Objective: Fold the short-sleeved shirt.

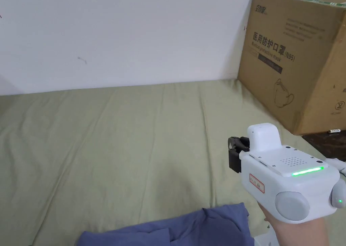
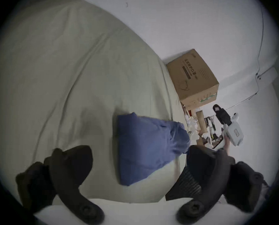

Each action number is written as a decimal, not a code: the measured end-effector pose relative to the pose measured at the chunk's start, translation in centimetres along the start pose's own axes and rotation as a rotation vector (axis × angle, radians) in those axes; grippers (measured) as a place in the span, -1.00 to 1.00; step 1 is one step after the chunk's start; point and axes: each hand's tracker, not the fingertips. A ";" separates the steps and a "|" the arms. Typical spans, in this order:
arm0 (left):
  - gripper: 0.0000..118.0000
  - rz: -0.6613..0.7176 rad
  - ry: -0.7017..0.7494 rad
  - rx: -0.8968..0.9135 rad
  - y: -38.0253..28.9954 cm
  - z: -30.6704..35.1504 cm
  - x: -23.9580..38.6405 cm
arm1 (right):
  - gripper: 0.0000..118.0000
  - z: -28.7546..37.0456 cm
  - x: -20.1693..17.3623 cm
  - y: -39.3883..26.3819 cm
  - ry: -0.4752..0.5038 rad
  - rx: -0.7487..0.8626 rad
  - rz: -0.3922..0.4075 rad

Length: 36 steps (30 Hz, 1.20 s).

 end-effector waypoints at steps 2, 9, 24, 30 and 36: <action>1.00 0.054 -0.007 -0.040 -0.6 -1.0 -1.4 | -1.00 -0.2 0.0 -0.2 0.000 -0.008 0.005; 1.00 0.318 -0.405 -0.094 -1.3 -8.0 -5.0 | -1.00 -0.9 0.1 -0.9 -0.009 -0.050 0.011; -0.84 0.124 -0.047 -0.112 -0.8 -9.5 -3.2 | -1.00 -0.9 -0.1 -1.5 0.005 -0.077 -0.029; -0.84 -0.118 0.283 -0.063 -0.4 -3.2 8.1 | -1.00 0.7 0.3 -0.3 0.015 -0.027 -0.020; -0.83 -0.398 0.684 -0.075 0.1 -3.4 14.6 | -1.00 1.7 0.9 -0.1 0.026 -0.010 -0.042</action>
